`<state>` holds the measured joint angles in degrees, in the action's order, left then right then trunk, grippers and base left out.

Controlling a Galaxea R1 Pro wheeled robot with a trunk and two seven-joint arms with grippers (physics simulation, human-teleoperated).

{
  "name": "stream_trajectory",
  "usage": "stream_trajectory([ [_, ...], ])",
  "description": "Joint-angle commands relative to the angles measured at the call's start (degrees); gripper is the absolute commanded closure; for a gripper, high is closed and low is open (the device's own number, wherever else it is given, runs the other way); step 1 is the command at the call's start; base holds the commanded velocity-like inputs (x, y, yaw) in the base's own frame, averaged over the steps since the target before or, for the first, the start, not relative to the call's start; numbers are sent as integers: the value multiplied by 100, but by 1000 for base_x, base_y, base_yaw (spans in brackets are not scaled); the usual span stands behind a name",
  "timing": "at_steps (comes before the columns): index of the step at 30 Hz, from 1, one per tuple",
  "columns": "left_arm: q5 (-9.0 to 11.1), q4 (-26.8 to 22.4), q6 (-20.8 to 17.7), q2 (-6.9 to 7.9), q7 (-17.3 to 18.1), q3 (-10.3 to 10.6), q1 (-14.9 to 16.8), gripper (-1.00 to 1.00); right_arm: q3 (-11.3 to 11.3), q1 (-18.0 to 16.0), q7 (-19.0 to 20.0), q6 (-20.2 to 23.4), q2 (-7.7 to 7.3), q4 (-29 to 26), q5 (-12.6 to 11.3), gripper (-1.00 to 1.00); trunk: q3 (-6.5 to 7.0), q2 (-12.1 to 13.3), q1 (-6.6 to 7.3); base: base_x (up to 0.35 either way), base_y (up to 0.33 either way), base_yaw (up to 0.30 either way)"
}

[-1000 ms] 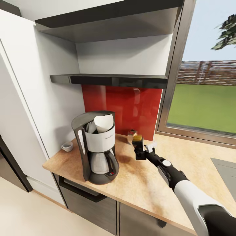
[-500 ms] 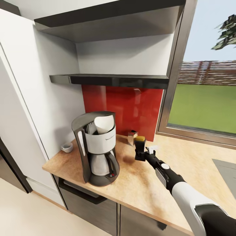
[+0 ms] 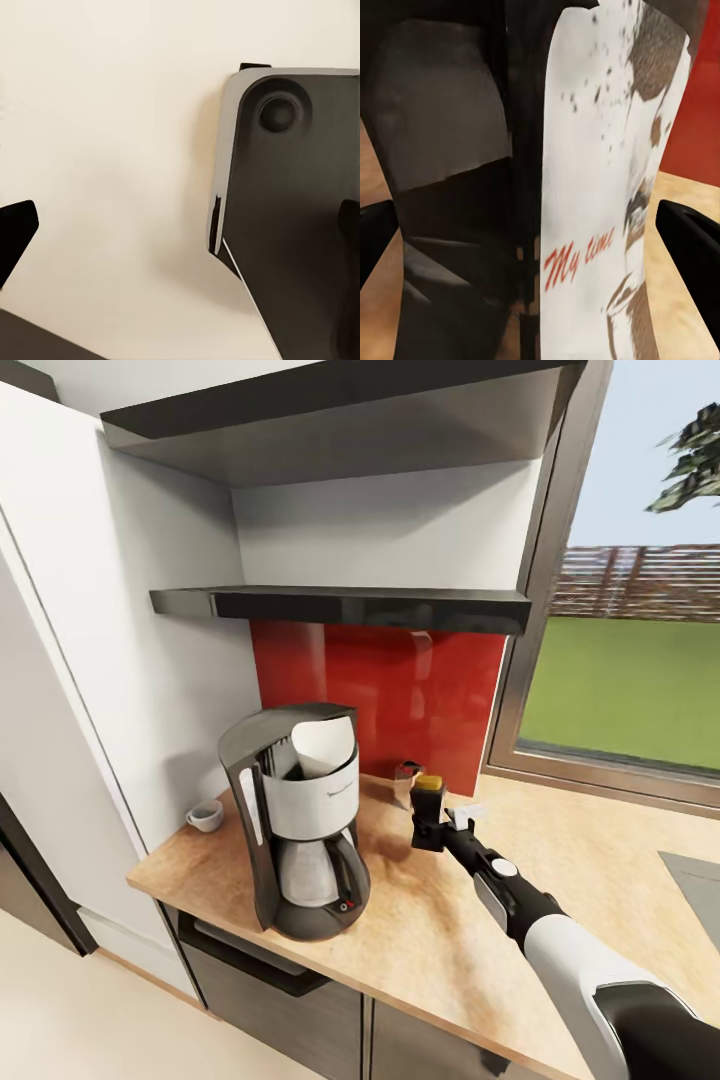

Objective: Set up a coffee station on the kitchen countertop: keep the coffee maker on the countertop, move the bottle of coffee from the kitchen shelf to the counter next to the coffee maker, place a paper coffee filter on top of the coffee maker, put the saucer next to the coffee maker with the coffee cup on the saucer, and place the electric kettle next to the coffee maker.

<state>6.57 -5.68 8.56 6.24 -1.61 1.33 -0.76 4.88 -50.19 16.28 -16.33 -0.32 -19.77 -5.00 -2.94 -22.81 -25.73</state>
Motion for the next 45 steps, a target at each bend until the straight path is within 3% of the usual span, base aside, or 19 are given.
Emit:
stream_trajectory([
  [1, 55, -12, 5, 0, -6, 19, -3, -100, 37, -5, 7, -19, -3, 9, -53, 100, -11, -11, -5, 116, 38, 0],
  [10, 55, -17, 14, -5, -6, 24, -3, -100, 38, -2, 7, -19, 0, 60, -54, 100, -11, -11, -5, 26, 7, 23],
  [26, 55, -68, 13, -8, -6, 16, -3, -100, 33, -4, 7, -19, 14, 68, -54, 100, -11, -11, -5, 0, 0, 244],
  [45, 55, -82, -12, -8, 1, 16, 6, -100, 28, -5, 7, -19, 14, 53, -63, 100, -11, -11, -5, 0, 0, 11],
])
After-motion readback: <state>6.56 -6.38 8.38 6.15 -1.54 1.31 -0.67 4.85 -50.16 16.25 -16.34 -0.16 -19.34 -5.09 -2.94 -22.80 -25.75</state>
